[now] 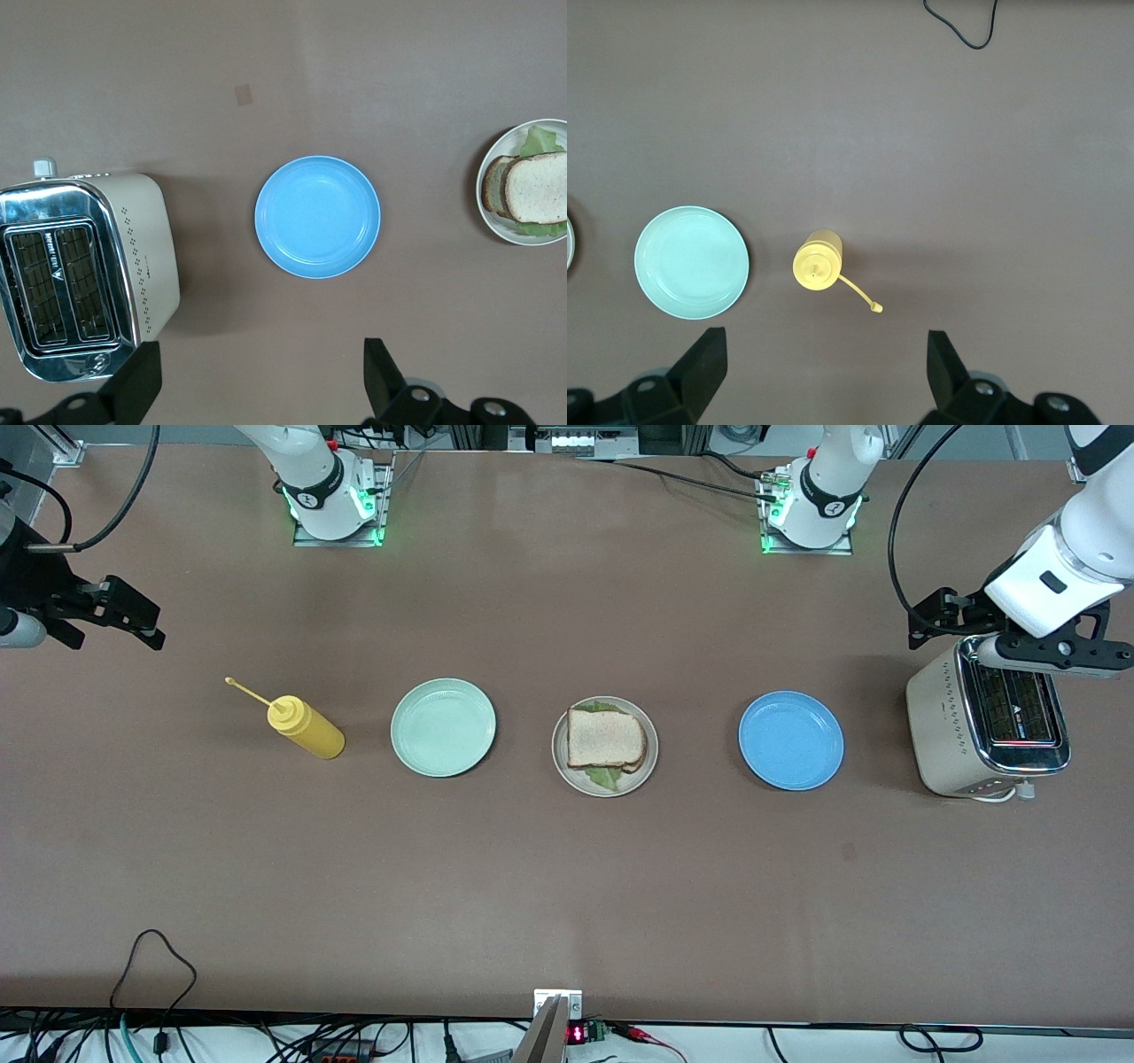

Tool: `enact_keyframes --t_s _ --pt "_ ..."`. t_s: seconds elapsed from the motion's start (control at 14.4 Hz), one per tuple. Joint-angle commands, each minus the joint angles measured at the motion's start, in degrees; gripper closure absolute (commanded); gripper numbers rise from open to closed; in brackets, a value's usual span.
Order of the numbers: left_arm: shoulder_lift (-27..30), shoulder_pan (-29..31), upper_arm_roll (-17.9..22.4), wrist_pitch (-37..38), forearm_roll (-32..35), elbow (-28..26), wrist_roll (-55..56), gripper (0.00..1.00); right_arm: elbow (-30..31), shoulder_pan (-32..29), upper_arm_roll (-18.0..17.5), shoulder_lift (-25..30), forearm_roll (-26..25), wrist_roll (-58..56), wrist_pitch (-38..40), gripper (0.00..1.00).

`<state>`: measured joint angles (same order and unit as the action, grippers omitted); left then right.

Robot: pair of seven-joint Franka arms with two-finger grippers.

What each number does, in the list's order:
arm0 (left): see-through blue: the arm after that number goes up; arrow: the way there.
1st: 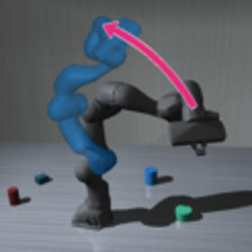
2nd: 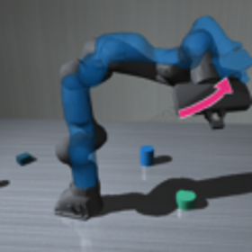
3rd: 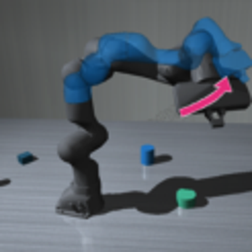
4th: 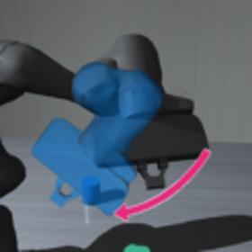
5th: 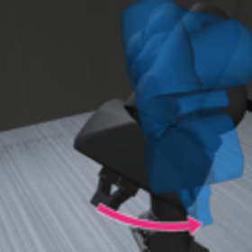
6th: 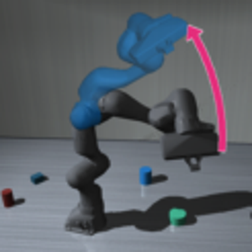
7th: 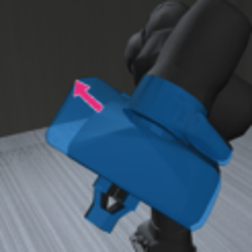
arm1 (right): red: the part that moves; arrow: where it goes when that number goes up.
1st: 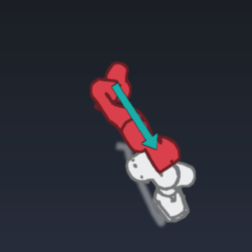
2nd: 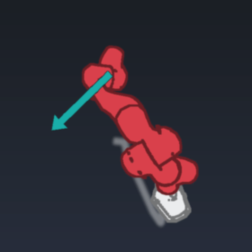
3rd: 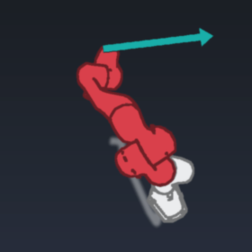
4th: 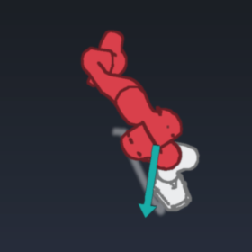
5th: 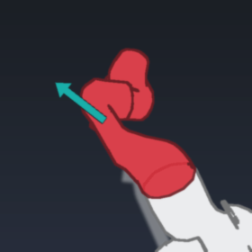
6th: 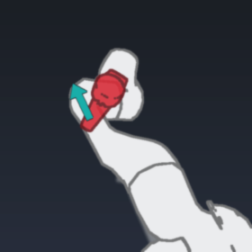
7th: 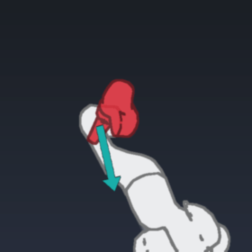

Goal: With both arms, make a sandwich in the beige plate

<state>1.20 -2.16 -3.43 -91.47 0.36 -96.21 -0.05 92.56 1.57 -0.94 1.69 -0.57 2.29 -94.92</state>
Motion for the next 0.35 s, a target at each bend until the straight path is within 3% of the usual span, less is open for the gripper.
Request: enact_keyframes --t_s 0.0,0.28 --pt "1.26 -0.83 1.59 0.24 1.49 -0.91 -3.62 0.00 -1.33 -0.42 -0.20 -0.46 -0.22 -0.27 0.87 0.00" --pt "1.00 -0.30 1.32 1.99 1.40 -0.12 -3.56 0.00 -1.33 -0.42 -0.20 -0.55 -0.22 -0.09 0.52 0.00"
